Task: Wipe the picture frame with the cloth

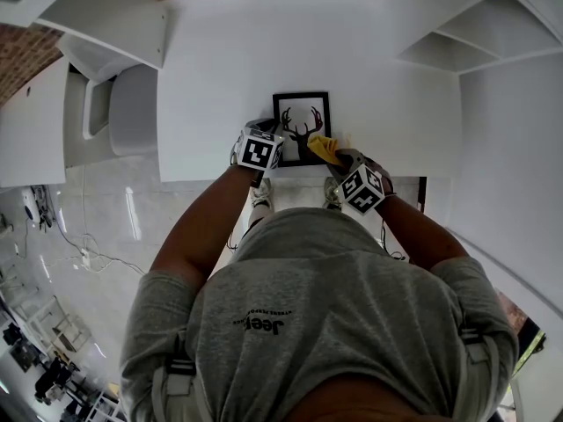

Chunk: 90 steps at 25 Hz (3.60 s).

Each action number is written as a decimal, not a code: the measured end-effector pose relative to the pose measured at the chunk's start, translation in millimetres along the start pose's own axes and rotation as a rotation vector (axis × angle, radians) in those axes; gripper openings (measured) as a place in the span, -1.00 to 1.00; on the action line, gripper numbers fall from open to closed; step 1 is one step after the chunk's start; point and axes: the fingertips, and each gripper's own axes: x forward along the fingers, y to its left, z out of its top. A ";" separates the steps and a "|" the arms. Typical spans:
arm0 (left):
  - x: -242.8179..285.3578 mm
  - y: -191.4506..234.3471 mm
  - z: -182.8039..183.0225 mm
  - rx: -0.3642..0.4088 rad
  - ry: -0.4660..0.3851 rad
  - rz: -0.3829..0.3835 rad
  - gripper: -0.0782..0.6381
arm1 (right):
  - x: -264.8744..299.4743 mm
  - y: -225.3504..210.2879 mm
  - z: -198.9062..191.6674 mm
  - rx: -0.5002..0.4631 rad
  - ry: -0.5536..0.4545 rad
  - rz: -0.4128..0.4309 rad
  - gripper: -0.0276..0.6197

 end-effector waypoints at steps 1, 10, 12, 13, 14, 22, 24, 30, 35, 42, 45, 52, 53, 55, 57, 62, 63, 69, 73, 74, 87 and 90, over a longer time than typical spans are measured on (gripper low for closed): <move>-0.1 0.1 -0.2 0.000 0.002 -0.001 -0.60 | -1.2 4.0 -1.7 0.003 0.001 0.006 -0.73; 1.6 -0.2 0.3 0.007 -0.002 0.000 -0.60 | -3.1 14.1 -10.4 0.016 0.006 0.030 -0.73; 2.7 0.4 0.0 0.010 -0.008 -0.001 -0.60 | -3.0 14.3 -10.4 0.013 0.006 0.030 -0.73; 2.6 0.6 0.1 0.010 -0.009 -0.001 -0.60 | -2.9 14.3 -10.2 0.013 0.005 0.030 -0.73; 2.1 0.5 0.4 0.007 -0.008 -0.001 -0.60 | -2.7 14.1 -10.0 0.014 0.006 0.030 -0.73; 1.3 -1.0 -0.5 0.019 -0.015 -0.003 -0.60 | -6.8 -6.6 12.6 0.069 -0.057 0.018 -0.73; 0.1 -0.9 0.1 0.018 -0.019 -0.002 -0.60 | -3.4 -27.6 30.4 0.069 -0.081 -0.010 -0.73; 1.9 -0.4 -0.6 0.019 -0.016 -0.004 -0.60 | 25.5 -96.2 70.8 0.054 -0.071 -0.096 -0.73; 2.0 -1.4 0.4 0.012 -0.019 -0.012 -0.60 | 47.3 -122.1 87.6 0.056 -0.046 -0.123 -0.73; 2.9 -1.0 -0.7 0.011 -0.020 -0.015 -0.60 | 58.5 -133.5 91.7 0.037 -0.024 -0.160 -0.73; 2.3 -1.2 -1.1 0.017 -0.017 -0.024 -0.60 | 59.4 -134.7 93.4 0.031 -0.018 -0.163 -0.73; 4.7 0.1 -0.7 0.019 -0.028 -0.018 -0.60 | 61.0 -136.3 90.9 0.056 -0.016 -0.154 -0.73; 4.7 -0.1 -0.4 0.019 -0.029 -0.019 -0.60 | 60.9 -136.0 90.8 0.054 -0.015 -0.153 -0.73; 3.8 -0.6 0.1 0.023 -0.026 -0.021 -0.60 | 60.1 -134.3 90.2 0.047 -0.012 -0.150 -0.73; 3.4 -0.4 -0.4 0.025 -0.023 -0.020 -0.60 | 59.2 -130.9 88.0 0.035 -0.004 -0.148 -0.73; 1.0 -1.1 -0.4 0.007 -0.018 -0.020 -0.60 | 57.2 -114.2 78.5 -0.016 0.022 -0.137 -0.73; 1.1 -1.1 -0.2 0.008 -0.019 -0.021 -0.60 | 56.3 -110.0 76.8 -0.028 0.027 -0.134 -0.73; 0.6 -0.9 0.9 0.005 -0.027 -0.025 -0.60 | 48.5 -81.8 65.5 -0.069 0.054 -0.119 -0.73; 0.0 -0.9 2.9 0.004 -0.034 -0.025 -0.60 | 43.1 -62.3 56.0 -0.084 0.069 -0.103 -0.73; 0.4 -0.7 2.3 0.002 -0.034 -0.024 -0.60 | 42.1 -57.4 53.4 -0.086 0.071 -0.099 -0.73; 4.0 2.0 -0.6 -0.001 -0.040 -0.010 -0.60 | 23.6 5.5 23.6 -0.105 0.104 -0.003 -0.73; 2.0 1.0 0.2 -0.003 -0.035 -0.013 -0.60 | 21.4 11.8 21.3 -0.106 0.111 0.009 -0.73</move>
